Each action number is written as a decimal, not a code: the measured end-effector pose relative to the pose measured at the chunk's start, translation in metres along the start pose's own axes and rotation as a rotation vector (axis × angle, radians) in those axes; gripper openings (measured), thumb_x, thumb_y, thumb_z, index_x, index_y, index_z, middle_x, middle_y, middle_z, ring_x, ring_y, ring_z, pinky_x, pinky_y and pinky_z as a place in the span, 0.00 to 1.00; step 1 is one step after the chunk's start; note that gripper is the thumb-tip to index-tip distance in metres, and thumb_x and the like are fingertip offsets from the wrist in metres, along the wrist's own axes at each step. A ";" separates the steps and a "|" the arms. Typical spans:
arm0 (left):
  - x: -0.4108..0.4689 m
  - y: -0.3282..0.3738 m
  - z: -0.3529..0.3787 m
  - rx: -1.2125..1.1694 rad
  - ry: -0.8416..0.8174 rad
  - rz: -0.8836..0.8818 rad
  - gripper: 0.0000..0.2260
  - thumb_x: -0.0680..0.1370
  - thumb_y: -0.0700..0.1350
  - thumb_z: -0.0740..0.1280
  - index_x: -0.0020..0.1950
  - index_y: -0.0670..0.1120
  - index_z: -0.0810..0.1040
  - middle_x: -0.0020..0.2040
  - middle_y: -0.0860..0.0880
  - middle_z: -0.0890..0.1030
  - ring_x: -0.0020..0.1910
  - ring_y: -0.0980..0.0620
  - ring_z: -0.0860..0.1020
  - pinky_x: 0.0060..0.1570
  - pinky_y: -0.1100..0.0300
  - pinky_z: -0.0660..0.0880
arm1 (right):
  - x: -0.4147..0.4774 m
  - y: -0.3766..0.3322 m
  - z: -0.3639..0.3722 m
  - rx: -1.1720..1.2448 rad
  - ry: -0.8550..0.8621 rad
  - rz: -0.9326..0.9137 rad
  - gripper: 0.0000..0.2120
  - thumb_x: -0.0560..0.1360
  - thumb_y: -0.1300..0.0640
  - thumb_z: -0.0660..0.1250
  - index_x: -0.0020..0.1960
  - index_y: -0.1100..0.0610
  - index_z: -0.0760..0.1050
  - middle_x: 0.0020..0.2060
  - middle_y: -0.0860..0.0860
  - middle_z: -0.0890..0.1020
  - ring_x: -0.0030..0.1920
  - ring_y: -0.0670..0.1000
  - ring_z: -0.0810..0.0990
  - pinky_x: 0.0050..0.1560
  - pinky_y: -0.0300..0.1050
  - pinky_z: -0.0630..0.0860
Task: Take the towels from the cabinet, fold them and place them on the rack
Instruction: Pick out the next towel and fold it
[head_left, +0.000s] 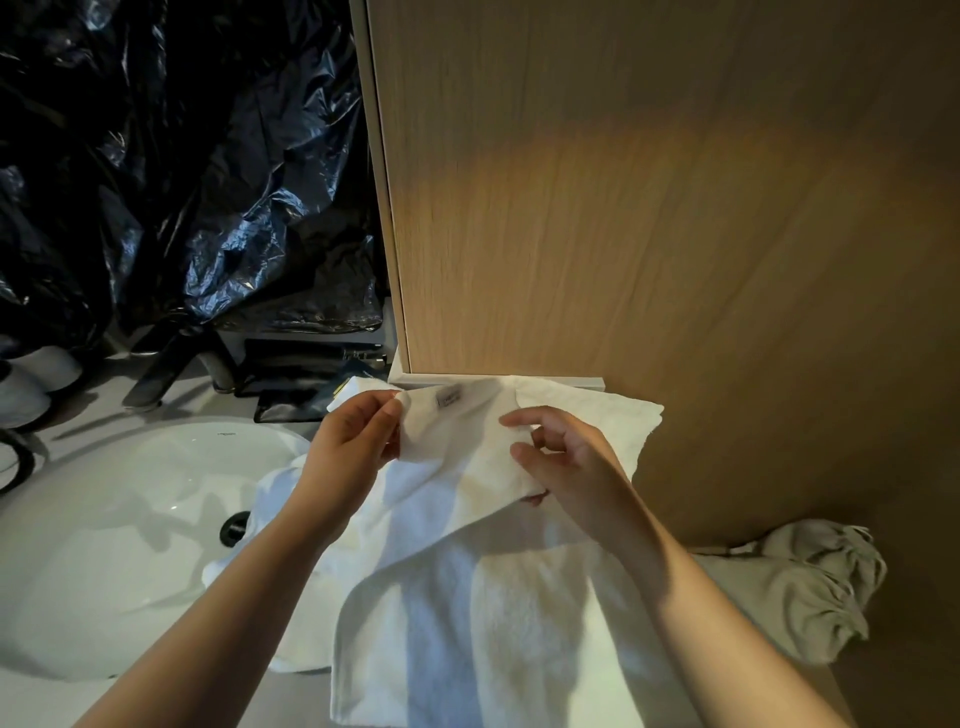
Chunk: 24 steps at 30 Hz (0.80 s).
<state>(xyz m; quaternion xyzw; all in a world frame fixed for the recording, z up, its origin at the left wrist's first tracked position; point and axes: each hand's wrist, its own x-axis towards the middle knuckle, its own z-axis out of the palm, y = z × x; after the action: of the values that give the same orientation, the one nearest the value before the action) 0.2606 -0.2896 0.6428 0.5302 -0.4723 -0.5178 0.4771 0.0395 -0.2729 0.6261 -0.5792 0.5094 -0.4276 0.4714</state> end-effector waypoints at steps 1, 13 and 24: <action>0.000 0.001 0.001 -0.005 -0.012 -0.003 0.13 0.82 0.43 0.60 0.52 0.34 0.77 0.45 0.39 0.77 0.45 0.44 0.76 0.59 0.41 0.74 | 0.000 -0.004 -0.001 -0.002 -0.002 0.005 0.13 0.77 0.65 0.67 0.51 0.48 0.82 0.30 0.42 0.76 0.31 0.44 0.76 0.33 0.40 0.79; -0.001 0.006 0.000 -0.037 -0.022 -0.042 0.12 0.81 0.44 0.63 0.52 0.36 0.80 0.45 0.35 0.76 0.45 0.42 0.73 0.59 0.33 0.71 | -0.009 -0.025 0.006 0.179 -0.075 0.028 0.14 0.72 0.70 0.71 0.54 0.56 0.82 0.40 0.53 0.86 0.40 0.47 0.82 0.43 0.39 0.78; -0.021 0.025 0.005 0.080 -0.055 0.137 0.07 0.79 0.41 0.66 0.49 0.43 0.84 0.45 0.36 0.83 0.43 0.38 0.81 0.54 0.41 0.77 | -0.002 -0.043 0.016 -0.220 0.164 -0.332 0.05 0.72 0.51 0.75 0.39 0.49 0.82 0.41 0.43 0.79 0.41 0.44 0.78 0.40 0.32 0.69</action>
<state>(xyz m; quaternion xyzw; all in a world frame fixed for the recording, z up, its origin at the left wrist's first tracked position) 0.2547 -0.2713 0.6694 0.5009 -0.5409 -0.4790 0.4766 0.0631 -0.2672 0.6652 -0.6664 0.4873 -0.4867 0.2857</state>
